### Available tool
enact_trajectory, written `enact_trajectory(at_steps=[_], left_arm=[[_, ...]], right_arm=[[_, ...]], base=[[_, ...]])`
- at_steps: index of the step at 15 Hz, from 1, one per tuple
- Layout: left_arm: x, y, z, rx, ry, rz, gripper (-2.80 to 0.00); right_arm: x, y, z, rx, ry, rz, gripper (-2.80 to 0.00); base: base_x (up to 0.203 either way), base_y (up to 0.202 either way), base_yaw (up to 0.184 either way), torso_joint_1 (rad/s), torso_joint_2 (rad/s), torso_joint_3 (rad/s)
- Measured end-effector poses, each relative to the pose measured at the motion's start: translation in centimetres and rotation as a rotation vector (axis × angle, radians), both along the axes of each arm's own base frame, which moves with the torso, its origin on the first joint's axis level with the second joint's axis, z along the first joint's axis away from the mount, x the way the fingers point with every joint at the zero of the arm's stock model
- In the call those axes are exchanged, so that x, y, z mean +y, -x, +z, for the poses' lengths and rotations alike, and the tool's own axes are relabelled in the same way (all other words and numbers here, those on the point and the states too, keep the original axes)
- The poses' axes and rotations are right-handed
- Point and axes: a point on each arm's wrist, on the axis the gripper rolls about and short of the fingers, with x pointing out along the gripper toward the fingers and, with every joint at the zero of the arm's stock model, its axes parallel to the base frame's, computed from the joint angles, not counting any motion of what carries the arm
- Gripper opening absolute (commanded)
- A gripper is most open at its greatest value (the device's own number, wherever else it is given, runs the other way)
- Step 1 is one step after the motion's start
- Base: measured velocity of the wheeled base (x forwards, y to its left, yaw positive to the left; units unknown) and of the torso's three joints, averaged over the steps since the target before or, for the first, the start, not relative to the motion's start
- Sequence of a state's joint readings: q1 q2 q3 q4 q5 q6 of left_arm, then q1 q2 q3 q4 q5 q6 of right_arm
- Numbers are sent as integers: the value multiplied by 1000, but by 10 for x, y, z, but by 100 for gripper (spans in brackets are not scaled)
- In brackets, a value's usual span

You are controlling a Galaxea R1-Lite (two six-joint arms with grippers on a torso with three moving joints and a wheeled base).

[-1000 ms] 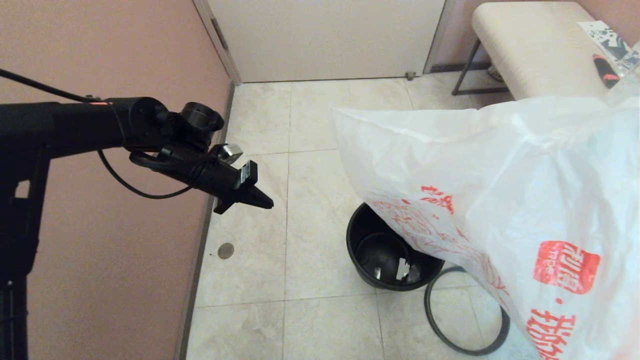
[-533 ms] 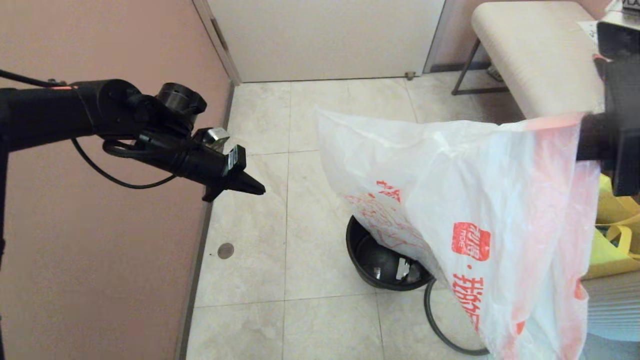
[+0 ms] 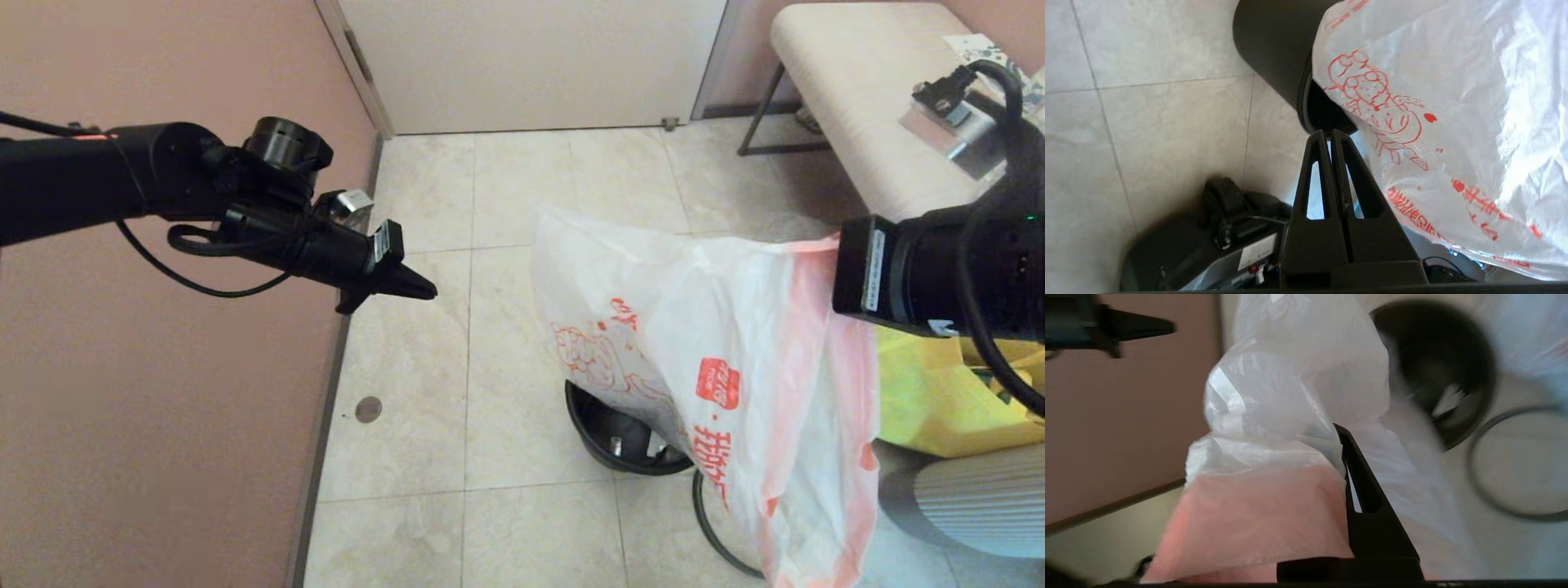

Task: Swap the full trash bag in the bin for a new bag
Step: Put the new garbage bag on the trash can

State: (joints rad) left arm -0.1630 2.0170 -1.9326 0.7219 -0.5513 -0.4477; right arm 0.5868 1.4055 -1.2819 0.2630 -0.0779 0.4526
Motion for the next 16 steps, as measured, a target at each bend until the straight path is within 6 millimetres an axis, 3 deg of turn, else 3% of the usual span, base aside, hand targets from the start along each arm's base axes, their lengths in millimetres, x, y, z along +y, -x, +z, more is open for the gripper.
enact_trajectory(at_steps=[3, 8, 12, 14, 16], left_arm=[[-19, -10, 5, -106, 41, -22, -280], [-104, -32, -5, -351, 107, -52, -280], [-160, -44, -10, -596, 273, -25, -280], [-177, -44, -19, -623, 298, -63, -280], [-192, -44, -42, -575, 260, -133, -280]], right_arm=[[-6, -5, -10, -18, 119, 7, -280], [-5, -10, -33, 29, 220, 33, -280], [-6, -13, -45, 46, 284, 51, -280], [-8, -15, -47, 48, 303, 47, -280], [-11, -18, -49, 51, 305, 35, -280]], base=[[0, 0, 0, 0, 0, 0], [0, 0, 0, 0, 0, 0], [0, 0, 0, 0, 0, 0], [0, 0, 0, 0, 0, 0], [0, 0, 0, 0, 0, 0]])
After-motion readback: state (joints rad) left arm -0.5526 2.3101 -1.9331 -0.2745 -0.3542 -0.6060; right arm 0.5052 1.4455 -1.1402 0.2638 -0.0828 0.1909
